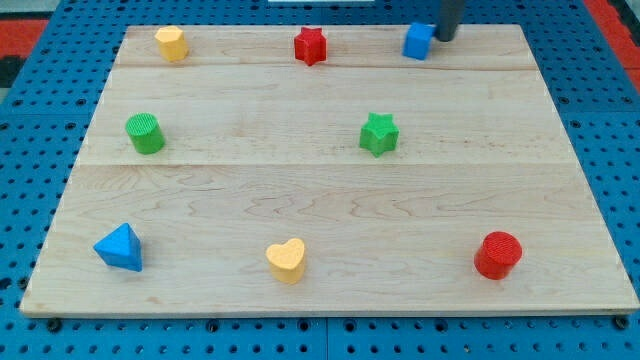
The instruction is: Push the red star down
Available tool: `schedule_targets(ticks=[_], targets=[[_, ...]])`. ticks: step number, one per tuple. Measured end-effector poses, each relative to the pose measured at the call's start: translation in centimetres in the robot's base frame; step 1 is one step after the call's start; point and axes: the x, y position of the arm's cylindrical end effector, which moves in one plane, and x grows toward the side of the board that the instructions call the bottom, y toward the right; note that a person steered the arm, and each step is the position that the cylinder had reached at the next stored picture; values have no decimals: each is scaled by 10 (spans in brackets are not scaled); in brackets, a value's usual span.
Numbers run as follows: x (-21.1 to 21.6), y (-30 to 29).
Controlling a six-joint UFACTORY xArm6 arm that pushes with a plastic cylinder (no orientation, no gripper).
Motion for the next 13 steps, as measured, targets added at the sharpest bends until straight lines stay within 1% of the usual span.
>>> schedule_targets(ticks=[1, 2, 4, 5, 6, 8, 9, 10, 11, 12, 13], targets=[[0, -79], [0, -142], [-22, -101], [-22, -57], [-23, -45], [-23, -41], [-23, -60], [-23, -48], [-17, 17], [-17, 11], [-23, -14]])
